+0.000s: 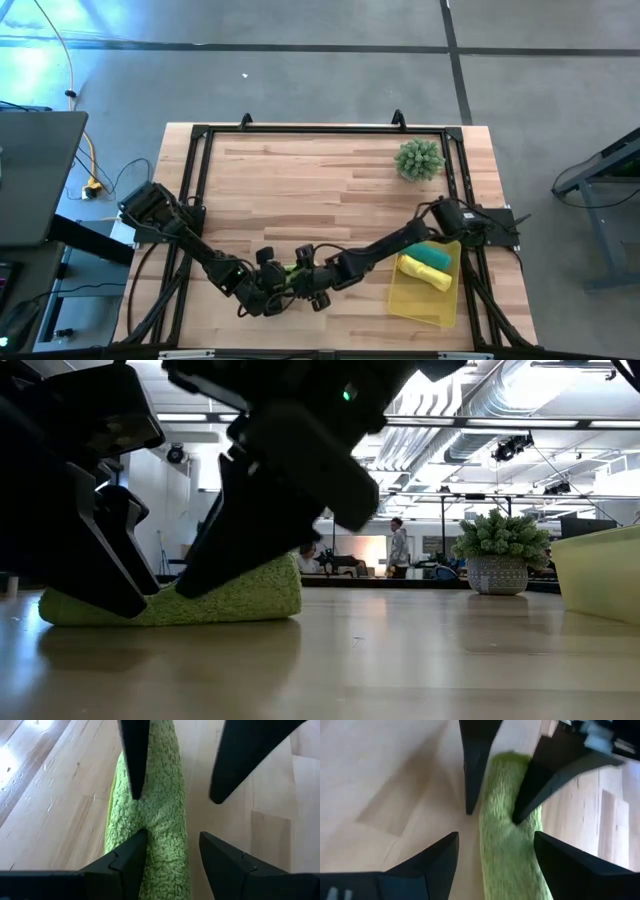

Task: Roll microfiber towels into tight, uniform cylinder then place into a basket
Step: Put the green microfiber cloth into the yellow bin

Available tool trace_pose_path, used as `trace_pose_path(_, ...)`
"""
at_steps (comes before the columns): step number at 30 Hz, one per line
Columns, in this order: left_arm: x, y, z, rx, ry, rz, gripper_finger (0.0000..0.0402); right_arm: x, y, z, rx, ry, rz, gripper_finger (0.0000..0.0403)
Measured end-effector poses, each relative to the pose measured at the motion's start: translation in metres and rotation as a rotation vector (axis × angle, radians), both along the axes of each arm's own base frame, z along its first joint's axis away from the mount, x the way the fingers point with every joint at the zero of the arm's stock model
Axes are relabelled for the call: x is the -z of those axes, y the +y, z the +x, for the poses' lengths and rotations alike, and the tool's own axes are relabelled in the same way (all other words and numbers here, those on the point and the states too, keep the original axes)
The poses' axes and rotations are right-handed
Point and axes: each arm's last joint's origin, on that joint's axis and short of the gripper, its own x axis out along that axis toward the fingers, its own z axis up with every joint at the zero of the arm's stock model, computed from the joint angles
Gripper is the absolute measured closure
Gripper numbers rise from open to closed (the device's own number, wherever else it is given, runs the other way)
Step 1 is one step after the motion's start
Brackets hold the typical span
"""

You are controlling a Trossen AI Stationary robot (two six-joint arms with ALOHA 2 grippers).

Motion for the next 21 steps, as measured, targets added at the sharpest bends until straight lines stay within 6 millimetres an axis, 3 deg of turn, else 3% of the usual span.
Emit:
trace_pose_path(10,0.000,0.000,0.000,0.000,0.000,0.001,0.0227,0.027,-0.003,0.006,0.018,0.029,-0.004,0.0187)
trace_pose_path(21,-0.013,-0.001,-0.001,-0.025,-0.039,-0.095,0.0227,0.034,-0.013,0.003,0.138,0.090,0.047,0.0319)
